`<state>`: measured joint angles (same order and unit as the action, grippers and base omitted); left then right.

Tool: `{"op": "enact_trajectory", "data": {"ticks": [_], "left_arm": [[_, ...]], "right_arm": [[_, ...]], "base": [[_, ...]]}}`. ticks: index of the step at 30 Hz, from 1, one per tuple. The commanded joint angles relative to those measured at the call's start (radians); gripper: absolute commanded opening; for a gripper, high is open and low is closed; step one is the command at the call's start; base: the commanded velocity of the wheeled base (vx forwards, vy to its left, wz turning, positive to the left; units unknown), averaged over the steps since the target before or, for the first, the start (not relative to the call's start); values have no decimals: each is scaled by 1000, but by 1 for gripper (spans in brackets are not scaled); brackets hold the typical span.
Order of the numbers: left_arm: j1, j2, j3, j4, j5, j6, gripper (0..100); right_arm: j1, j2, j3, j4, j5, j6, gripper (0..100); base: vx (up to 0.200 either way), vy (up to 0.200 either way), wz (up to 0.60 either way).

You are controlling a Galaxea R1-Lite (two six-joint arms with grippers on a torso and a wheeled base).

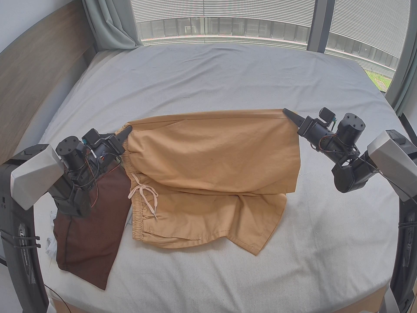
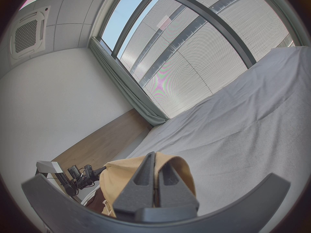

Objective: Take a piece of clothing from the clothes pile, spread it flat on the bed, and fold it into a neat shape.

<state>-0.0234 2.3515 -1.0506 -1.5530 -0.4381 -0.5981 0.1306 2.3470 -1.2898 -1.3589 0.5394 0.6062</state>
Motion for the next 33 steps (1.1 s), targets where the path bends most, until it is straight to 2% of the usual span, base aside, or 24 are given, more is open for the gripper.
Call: {"op": "enact_trajectory", "data": {"ticks": [1, 17, 31, 32, 33], "left_arm": [[3, 35, -43, -1, 22, -22, 0], [10, 98, -103, 1, 41, -31, 0], [8, 120, -135, 1, 44, -40, 0], [8, 121, -143, 1, 47, -40, 100], [8, 121, -150, 1, 52, -43, 100]], "right_arm": [[6, 58, -85, 40, 1, 0, 0], [7, 184, -365, 204, 1, -3, 0], [9, 218, -453, 264, 1, -2, 0], [9, 218, -456, 267, 1, -2, 0], [7, 218, -468, 270, 1, -2, 100]], "base": [[0, 0, 0], [0, 0, 0], [0, 0, 0], [0, 0, 0], [0, 0, 0]]}}
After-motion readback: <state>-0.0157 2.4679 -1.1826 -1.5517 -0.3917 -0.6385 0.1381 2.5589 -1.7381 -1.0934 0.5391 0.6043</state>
